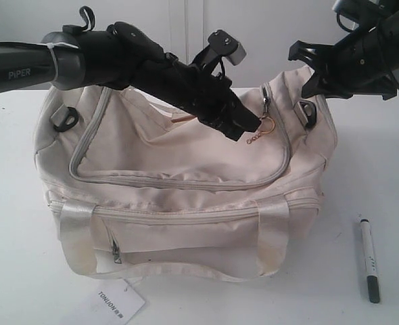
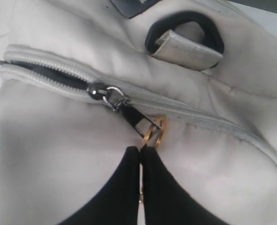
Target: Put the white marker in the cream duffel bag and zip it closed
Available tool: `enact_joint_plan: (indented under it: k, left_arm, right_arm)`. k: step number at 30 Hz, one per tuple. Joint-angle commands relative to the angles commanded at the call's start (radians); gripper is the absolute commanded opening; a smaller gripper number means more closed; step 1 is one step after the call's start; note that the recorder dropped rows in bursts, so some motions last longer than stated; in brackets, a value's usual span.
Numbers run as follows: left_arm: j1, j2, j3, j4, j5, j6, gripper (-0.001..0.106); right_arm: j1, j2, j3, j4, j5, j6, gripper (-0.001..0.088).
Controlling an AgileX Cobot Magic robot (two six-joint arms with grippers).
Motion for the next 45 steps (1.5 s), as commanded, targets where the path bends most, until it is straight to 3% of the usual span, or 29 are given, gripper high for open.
enact_joint_plan:
  k: [14,22,38,45]
  left_arm:
    - [0.000,-0.031,0.000,-0.047,0.070,-0.060,0.000]
    - [0.000,-0.031,0.000,-0.119,0.091,-0.168,0.000]
    - [0.000,-0.031,0.000,-0.123,0.185,-0.366,0.000]
    - [0.000,-0.027,0.000,-0.122,0.249,-0.370,0.000]
  right_arm:
    - [0.000,0.000,0.000,0.000,0.000,0.000,0.0000]
    - [0.000,0.000,0.000,0.000,0.000,0.000,0.0000]
    - [0.000,0.000,0.000,0.000,0.000,0.000,0.0000]
    - [0.000,0.000,0.000,0.000,0.000,0.000,0.0000]
